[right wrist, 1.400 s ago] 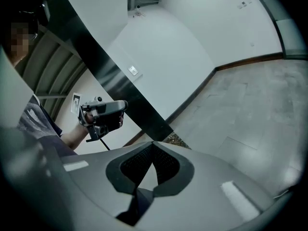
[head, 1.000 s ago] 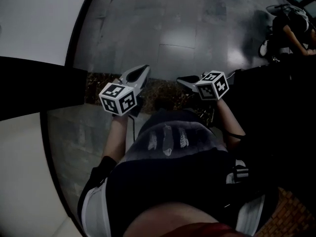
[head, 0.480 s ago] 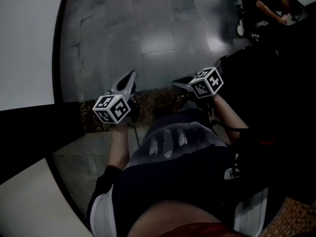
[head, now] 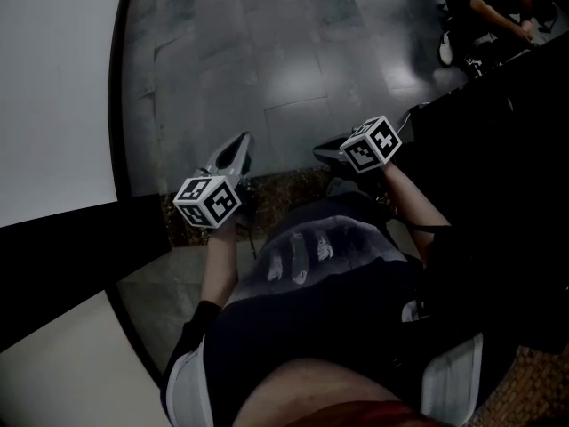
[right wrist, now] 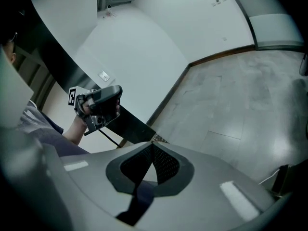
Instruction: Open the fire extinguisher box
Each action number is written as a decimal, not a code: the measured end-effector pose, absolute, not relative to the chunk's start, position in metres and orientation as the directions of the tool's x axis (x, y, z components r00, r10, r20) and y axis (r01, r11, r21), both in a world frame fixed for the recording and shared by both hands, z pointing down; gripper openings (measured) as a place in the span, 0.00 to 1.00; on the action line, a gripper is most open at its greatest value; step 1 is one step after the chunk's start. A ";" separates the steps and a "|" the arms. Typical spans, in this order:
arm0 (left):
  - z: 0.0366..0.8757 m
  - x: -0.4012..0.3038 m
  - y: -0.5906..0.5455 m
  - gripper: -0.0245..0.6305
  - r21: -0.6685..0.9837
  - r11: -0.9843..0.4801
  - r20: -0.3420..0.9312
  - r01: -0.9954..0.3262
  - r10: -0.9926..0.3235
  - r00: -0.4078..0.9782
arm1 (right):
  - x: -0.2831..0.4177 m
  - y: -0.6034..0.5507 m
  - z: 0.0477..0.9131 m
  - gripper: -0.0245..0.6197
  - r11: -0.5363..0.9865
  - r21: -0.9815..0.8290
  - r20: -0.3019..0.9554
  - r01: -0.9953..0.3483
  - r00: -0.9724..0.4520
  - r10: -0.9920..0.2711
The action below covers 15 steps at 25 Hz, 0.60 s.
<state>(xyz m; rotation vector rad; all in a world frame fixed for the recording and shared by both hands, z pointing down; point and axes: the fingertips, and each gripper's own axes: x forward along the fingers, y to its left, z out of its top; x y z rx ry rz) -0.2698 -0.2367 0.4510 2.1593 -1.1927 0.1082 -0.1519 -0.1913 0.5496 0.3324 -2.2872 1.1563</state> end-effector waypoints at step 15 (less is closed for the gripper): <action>0.431 -0.154 -0.317 0.04 0.435 -0.384 0.428 -0.815 -0.708 0.562 | -0.063 -0.284 0.525 0.04 0.643 -0.688 0.474 -0.337 -0.880 0.046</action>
